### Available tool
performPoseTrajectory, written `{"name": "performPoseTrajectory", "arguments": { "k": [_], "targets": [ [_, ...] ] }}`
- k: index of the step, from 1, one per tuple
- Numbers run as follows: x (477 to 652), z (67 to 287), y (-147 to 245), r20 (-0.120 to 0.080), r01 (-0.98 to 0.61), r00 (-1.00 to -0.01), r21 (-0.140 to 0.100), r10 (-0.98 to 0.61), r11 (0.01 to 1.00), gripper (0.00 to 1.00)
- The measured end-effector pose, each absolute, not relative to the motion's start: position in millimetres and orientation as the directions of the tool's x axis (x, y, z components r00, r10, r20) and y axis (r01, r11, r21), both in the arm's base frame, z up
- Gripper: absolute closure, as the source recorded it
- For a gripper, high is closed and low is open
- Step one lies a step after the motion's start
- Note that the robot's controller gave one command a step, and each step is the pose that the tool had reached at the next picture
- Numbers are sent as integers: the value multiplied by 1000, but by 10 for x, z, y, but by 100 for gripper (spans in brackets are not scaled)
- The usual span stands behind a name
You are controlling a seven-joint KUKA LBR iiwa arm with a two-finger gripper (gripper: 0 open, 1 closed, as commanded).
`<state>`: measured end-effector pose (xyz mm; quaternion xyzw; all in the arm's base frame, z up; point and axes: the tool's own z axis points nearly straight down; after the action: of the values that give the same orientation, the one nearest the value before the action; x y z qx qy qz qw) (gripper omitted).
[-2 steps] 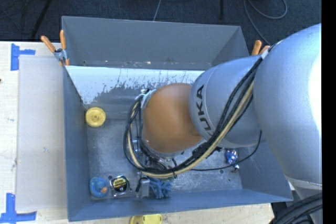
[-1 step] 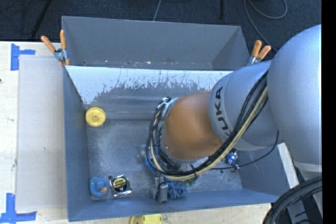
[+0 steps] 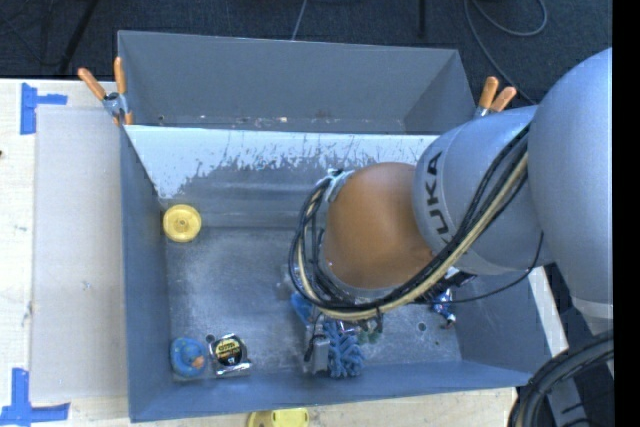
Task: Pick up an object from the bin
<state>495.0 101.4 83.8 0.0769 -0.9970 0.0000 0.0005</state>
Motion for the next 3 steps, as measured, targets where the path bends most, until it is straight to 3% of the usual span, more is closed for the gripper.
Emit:
{"name": "performPoseTrajectory", "arguments": {
  "k": [1, 2, 3],
  "targets": [
    [5078, 1349, 640, 4, -214, -977, 2, -214, 977, 0],
    [5076, 1186, 487, -10, -210, -978, -2, -210, 978, 0],
    [4920, 852, 446, -8, -161, -987, 2, -161, 987, 0]
  ]
}}
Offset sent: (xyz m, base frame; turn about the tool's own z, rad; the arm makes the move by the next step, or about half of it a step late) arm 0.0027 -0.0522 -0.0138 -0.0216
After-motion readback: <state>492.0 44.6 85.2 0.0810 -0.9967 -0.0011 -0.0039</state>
